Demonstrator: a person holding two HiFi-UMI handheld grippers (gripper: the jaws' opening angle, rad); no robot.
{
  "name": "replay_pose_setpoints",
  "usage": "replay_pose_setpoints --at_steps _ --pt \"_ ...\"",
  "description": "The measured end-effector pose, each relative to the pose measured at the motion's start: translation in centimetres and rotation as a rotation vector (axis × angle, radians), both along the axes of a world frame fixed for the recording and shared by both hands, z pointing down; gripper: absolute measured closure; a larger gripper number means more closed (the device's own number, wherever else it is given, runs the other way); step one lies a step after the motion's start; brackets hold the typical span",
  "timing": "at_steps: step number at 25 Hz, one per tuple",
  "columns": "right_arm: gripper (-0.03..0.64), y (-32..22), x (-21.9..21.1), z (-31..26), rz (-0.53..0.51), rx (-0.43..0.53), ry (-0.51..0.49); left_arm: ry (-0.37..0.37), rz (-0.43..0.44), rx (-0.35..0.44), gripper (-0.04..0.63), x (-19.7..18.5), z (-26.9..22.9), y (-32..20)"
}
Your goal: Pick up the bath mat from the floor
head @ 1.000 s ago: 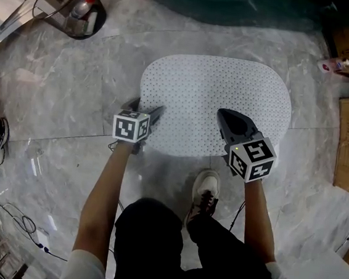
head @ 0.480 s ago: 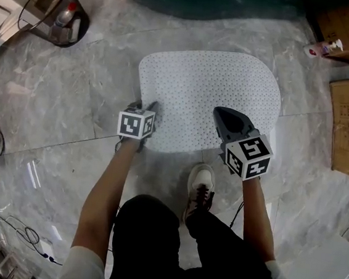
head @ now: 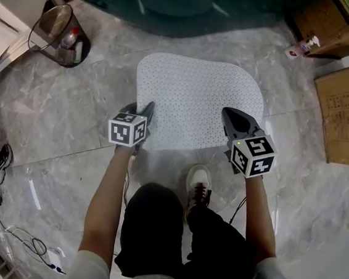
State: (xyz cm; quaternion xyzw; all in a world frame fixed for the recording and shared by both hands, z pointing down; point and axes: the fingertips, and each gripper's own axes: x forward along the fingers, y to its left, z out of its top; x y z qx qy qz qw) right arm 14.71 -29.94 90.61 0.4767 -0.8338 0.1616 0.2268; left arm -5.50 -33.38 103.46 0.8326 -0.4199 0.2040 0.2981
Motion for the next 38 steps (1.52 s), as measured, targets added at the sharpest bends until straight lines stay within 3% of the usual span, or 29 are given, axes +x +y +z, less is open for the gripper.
replay_pose_setpoints --at_steps 4,8,15,24,33,38 --pt "0.601 -0.4 1.8 -4.4 0.022 0.057 0.017 -0.06 0.05 0.073 0.561 0.2 -4.9 -0.5" --pt "0.601 -0.8 3.3 -9.3 0.043 0.094 0.013 -0.095 0.072 0.095 0.561 0.7 -9.1 0.0" --pt "0.601 0.1 4.8 -21.1 0.041 0.072 0.004 -0.152 0.067 0.026 0.561 1.7 -19.4 2.6" --pt "0.601 4.4 4.7 -39.6 0.031 0.0 0.022 -0.257 0.064 -0.026 0.561 -0.9 -38.5 7.1" --pt "0.601 6.3 1.8 -58.3 0.022 0.076 0.076 -0.337 0.068 0.05 0.561 -4.1 -57.0 10.9" --pt "0.601 8.2 -1.1 -67.0 -0.015 0.157 0.075 -0.339 0.057 0.121 0.561 -6.7 -66.6 12.8"
